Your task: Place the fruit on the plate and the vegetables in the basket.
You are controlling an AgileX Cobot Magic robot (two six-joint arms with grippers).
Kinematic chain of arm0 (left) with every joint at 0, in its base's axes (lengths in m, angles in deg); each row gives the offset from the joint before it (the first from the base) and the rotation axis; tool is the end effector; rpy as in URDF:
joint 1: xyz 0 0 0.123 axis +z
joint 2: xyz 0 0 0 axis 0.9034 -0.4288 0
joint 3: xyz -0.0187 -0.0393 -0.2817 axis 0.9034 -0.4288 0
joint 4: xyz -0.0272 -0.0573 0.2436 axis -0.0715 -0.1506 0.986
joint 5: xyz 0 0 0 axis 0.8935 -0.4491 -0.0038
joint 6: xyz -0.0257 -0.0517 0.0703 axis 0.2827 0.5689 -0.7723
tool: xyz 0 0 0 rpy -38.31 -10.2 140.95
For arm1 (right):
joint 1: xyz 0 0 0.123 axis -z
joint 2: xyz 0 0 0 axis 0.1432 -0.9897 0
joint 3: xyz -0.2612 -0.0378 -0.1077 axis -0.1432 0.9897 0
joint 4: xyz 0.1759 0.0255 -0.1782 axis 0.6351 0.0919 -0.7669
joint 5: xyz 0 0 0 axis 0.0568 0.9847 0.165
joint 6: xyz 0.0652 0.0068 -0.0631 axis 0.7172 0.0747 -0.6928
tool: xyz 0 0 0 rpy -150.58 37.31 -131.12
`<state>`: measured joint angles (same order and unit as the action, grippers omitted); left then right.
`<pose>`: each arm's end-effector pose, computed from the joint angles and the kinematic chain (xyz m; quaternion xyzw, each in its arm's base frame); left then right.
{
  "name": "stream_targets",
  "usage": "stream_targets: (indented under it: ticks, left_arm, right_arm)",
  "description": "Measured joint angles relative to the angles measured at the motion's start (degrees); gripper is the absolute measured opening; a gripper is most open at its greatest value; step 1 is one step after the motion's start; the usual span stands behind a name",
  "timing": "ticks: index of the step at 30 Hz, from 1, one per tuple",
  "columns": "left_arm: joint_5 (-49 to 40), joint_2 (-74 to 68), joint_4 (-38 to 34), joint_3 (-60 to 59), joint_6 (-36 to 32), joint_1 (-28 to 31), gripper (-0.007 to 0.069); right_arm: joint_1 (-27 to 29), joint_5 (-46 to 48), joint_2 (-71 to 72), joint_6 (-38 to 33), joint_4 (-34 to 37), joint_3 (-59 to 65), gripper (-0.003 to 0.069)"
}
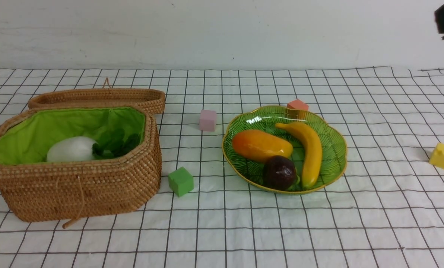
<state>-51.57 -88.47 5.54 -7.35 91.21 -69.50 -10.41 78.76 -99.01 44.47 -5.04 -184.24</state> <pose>0.0526 -0.0019 0.1694 -0.0660 0.8057 -0.0812 0.5830 0.1838 0.0777 0.5088 -0.1694 0.8762 0.1498 0.4255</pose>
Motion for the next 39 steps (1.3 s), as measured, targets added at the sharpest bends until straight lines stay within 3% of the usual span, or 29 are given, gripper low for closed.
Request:
stream_targets:
  ticks: [3, 6, 10, 11, 15, 21, 26, 39]
  left_arm:
    - [0.0, 0.0, 0.0, 0.0, 0.0, 0.0, 0.0238]
    - [0.0, 0.0, 0.0, 0.0, 0.0, 0.0, 0.0238]
    - [0.0, 0.0, 0.0, 0.0, 0.0, 0.0, 0.0238]
    - [0.0, 0.0, 0.0, 0.0, 0.0, 0.0, 0.0238]
    - [0.0, 0.0, 0.0, 0.0, 0.0, 0.0, 0.0238]
    - [0.0, 0.0, 0.0, 0.0, 0.0, 0.0, 0.0238]
    - [-0.05, 0.0, 0.0, 0.0, 0.0, 0.0, 0.0238]
    - [-0.09, 0.0, 0.0, 0.0, 0.0, 0.0, 0.0238]
  right_arm:
    - [1.4, -2.0, 6.48, -4.2, -4.55, 3.15, 0.0048]
    - [5.34, -11.18, 15.29, -4.41, -6.7, 11.59, 0.005]
    - [11.72, -30.34, 32.12, -3.31, -7.36, 37.48, 0.0055]
    - [11.96, -31.2, 32.87, -3.23, -7.3, 38.74, 0.0056]
    - [15.52, -42.62, 46.55, -2.69, -6.87, 62.48, 0.0058]
    - [17.36, -46.04, 65.16, -2.45, -6.57, 89.08, 0.0067]
    - [17.69, -46.88, 69.52, -2.45, -6.39, 99.25, 0.0071]
    - [17.69, -50.21, 69.59, -2.41, -6.45, 99.96, 0.0092]
